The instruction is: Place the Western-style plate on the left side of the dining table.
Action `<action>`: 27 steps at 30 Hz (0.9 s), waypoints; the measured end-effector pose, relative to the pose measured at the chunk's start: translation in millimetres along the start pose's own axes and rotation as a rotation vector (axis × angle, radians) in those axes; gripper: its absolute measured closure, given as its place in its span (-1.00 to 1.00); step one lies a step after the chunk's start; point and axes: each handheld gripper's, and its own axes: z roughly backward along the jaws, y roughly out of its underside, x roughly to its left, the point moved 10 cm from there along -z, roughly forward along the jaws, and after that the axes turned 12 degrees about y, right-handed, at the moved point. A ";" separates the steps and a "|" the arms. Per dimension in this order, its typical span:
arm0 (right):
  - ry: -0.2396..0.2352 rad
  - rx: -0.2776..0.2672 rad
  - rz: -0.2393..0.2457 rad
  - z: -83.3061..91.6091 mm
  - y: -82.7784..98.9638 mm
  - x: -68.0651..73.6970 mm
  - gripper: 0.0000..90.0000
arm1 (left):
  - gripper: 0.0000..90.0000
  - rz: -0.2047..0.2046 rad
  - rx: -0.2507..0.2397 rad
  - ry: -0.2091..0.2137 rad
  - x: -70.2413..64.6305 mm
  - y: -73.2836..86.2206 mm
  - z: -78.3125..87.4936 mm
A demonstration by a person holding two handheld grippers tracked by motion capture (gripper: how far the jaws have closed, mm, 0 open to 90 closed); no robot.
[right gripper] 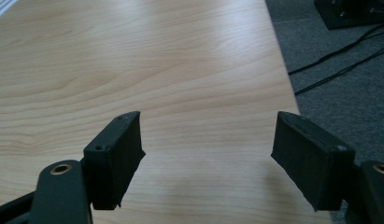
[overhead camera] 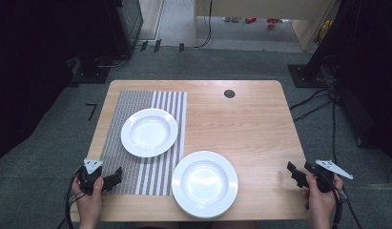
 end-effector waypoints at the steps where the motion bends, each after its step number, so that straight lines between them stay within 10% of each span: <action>1: 0.009 0.002 -0.002 -0.2 0.5 -2.7 -0.45 | -0.77 0.000 0.000 0.000 0.0 0.0 0.0; 12: 0.098 0.030 0.010 -4.8 9.9 -26.4 -0.45 | -0.77 0.000 0.000 0.000 -0.1 0.0 0.0; 27: 0.157 0.088 0.075 -9.7 19.1 -24.8 -0.50 | -0.76 0.000 0.000 0.000 -0.2 0.1 0.1</action>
